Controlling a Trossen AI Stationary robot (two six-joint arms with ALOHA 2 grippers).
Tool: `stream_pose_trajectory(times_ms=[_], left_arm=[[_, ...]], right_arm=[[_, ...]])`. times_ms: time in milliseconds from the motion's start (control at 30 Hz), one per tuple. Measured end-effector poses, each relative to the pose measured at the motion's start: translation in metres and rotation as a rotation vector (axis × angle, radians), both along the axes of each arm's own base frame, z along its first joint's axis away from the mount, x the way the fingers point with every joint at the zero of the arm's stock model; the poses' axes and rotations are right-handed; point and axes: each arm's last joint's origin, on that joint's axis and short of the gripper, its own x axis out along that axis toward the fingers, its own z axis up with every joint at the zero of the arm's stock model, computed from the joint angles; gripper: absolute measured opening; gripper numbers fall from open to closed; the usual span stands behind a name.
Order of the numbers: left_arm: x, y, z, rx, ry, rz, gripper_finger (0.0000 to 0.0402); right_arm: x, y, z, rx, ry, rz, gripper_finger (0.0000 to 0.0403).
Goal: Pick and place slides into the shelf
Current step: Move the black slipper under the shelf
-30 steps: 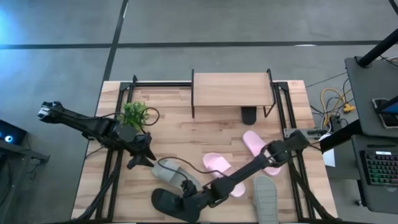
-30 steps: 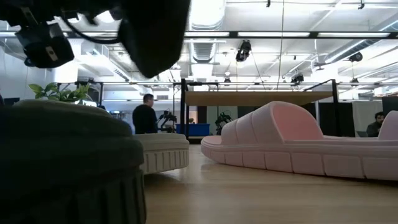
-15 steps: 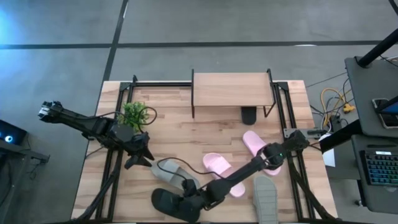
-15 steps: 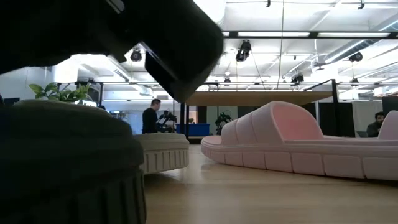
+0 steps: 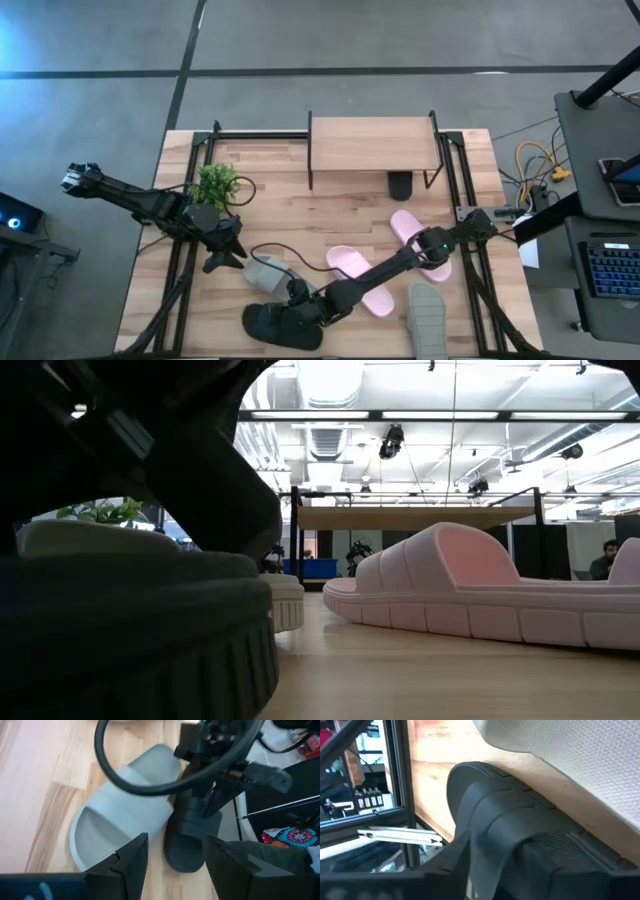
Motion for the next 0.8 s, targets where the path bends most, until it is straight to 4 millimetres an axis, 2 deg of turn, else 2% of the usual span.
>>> stream_pose_trajectory(times_ms=[200,433,567,733,800], left_arm=[[0.000,0.000,-0.003,-0.004,0.005,0.005,0.0173],[0.000,0.001,-0.003,0.010,-0.004,0.014,0.0173],[0.000,0.001,-0.003,0.010,-0.005,0.014,0.0173],[-0.001,0.001,-0.002,0.007,-0.011,0.014,0.0173],[-0.001,0.001,-0.002,0.006,-0.014,0.014,0.0173]], right_arm=[[-0.001,0.003,0.000,0.002,0.008,0.060,0.0020],[-0.003,0.004,0.005,-0.019,0.006,0.022,0.0014],[-0.017,0.003,0.031,-0.077,0.044,-0.063,0.0014],[-0.053,0.004,0.074,-0.128,0.109,-0.255,0.0014],[-0.067,0.005,0.085,-0.129,0.125,-0.339,0.0014]])
